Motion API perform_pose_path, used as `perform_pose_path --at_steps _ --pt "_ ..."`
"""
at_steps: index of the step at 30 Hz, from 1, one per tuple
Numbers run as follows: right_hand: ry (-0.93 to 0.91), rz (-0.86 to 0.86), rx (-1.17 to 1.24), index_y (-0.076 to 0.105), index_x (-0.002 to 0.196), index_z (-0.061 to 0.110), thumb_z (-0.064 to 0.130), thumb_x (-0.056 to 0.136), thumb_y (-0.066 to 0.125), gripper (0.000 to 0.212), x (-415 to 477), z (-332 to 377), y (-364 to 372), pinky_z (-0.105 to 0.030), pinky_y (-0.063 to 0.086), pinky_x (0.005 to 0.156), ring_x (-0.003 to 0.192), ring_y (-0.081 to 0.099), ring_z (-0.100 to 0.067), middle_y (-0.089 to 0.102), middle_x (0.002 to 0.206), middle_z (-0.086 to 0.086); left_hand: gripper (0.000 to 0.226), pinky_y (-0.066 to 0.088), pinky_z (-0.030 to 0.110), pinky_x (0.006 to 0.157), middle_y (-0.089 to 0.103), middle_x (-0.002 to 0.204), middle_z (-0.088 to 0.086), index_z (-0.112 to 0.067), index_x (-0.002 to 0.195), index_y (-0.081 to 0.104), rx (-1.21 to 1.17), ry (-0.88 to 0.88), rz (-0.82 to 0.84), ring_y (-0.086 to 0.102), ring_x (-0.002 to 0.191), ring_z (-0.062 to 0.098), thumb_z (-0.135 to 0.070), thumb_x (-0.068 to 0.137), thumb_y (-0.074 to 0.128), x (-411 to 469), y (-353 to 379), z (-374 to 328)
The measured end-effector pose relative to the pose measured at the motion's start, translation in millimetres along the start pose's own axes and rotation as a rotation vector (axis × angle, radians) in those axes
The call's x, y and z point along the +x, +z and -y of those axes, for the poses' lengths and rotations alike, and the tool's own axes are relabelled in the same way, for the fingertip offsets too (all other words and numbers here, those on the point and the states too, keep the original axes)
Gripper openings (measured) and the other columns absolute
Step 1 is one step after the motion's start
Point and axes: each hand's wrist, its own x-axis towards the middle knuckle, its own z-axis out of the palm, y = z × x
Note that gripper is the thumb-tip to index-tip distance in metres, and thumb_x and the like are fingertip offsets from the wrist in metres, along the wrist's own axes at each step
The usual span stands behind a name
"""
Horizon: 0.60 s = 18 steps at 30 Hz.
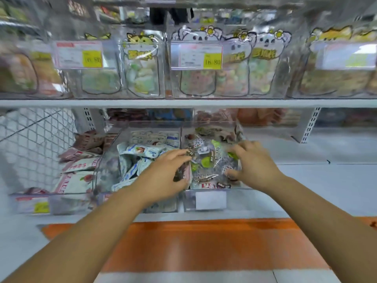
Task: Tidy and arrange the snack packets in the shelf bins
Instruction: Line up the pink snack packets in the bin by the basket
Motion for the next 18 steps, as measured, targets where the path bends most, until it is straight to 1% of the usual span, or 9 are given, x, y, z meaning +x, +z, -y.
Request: perform_pose_path --at_steps 2,4,6,7,9,11,14,16,18 --pt "-0.056 -0.105 0.093 0.057 0.128 0.026 0.049 0.077 0.072 0.057 -4 4 -5 -0.04 0.038 0.102 0.12 0.042 -0.028 0.049 0.129 -0.005 0.067 0.021 0.033 0.118 0.019 0.157 -0.014 -0.032 0.149 0.03 -0.028 -0.011 0.005 0.018 0.144 0.01 -0.042 0.09 0.061 3 -5 -2" --pt "-0.152 -0.201 0.314 0.065 0.12 0.019 0.035 0.083 0.072 0.041 -8 20 -13 -0.025 0.04 0.095 0.108 0.051 -0.019 0.056 0.116 -0.003 0.072 0.018 0.028 0.117 0.018 0.157 -0.016 -0.034 0.149 0.028 -0.034 -0.009 0.006 0.017 0.144 0.007 -0.049 0.088 0.062 4 -11 1" --pt "-0.178 -0.039 0.543 0.063 0.123 0.019 0.029 0.091 0.064 0.033 -12 43 -18 -0.007 0.039 0.076 0.088 0.056 -0.005 0.062 0.103 0.004 0.076 0.017 0.026 0.115 0.016 0.156 -0.02 -0.037 0.149 0.027 -0.027 -0.004 0.005 0.015 0.143 0.004 -0.057 0.085 0.062 2 -15 9" --pt "-0.173 0.052 0.596 0.06 0.127 0.02 0.03 0.093 0.061 0.035 -12 54 -14 -0.007 0.04 0.069 0.081 0.058 -0.004 0.065 0.098 0.007 0.077 0.017 0.027 0.116 0.016 0.156 -0.021 -0.038 0.149 0.026 -0.017 0.002 0.013 0.014 0.143 0.003 -0.058 0.083 0.061 1 -16 14" --pt "-0.155 0.116 0.493 0.05 0.137 0.027 0.039 0.094 0.056 0.044 -7 72 -2 -0.012 0.041 0.062 0.077 0.057 -0.006 0.067 0.095 0.012 0.079 0.018 0.03 0.119 0.016 0.156 -0.021 -0.041 0.149 0.024 -0.019 0.015 0.033 0.013 0.144 0.002 -0.06 0.082 0.061 -4 -14 22" --pt "-0.08 0.073 0.308 0.041 0.141 0.033 0.051 0.091 0.052 0.054 0 83 7 -0.025 0.048 0.065 0.081 0.06 -0.008 0.068 0.095 0.014 0.079 0.021 0.031 0.118 0.015 0.156 -0.023 -0.046 0.148 0.022 -0.067 0.012 0.052 0.012 0.144 0.001 -0.059 0.081 0.063 -6 -13 27" --pt "0.015 0.053 0.226 0.041 0.139 0.036 0.048 0.089 0.054 0.053 10 93 16 -0.028 0.051 0.069 0.089 0.064 -0.011 0.069 0.095 0.011 0.078 0.022 0.029 0.116 0.012 0.156 -0.024 -0.048 0.147 0.023 -0.099 0.005 0.064 0.013 0.142 0.0 -0.058 0.081 0.064 -4 -15 30" --pt "0.082 0.092 0.417 0.05 0.132 0.037 0.035 0.088 0.06 0.045 16 89 12 -0.025 0.046 0.064 0.085 0.064 -0.01 0.07 0.09 0.01 0.077 0.021 0.027 0.114 0.012 0.156 -0.024 -0.048 0.147 0.025 -0.134 0.008 0.066 0.014 0.142 0.0 -0.058 0.081 0.064 -2 -17 31" --pt "0.144 0.064 0.694 0.06 0.115 0.036 0.023 0.088 0.064 0.03 19 75 6 -0.026 0.042 0.057 0.065 0.06 -0.012 0.069 0.076 0.004 0.077 0.02 0.024 0.112 0.014 0.156 -0.024 -0.047 0.147 0.024 -0.192 0.0 0.048 0.016 0.142 0.001 -0.057 0.082 0.064 0 -20 33"
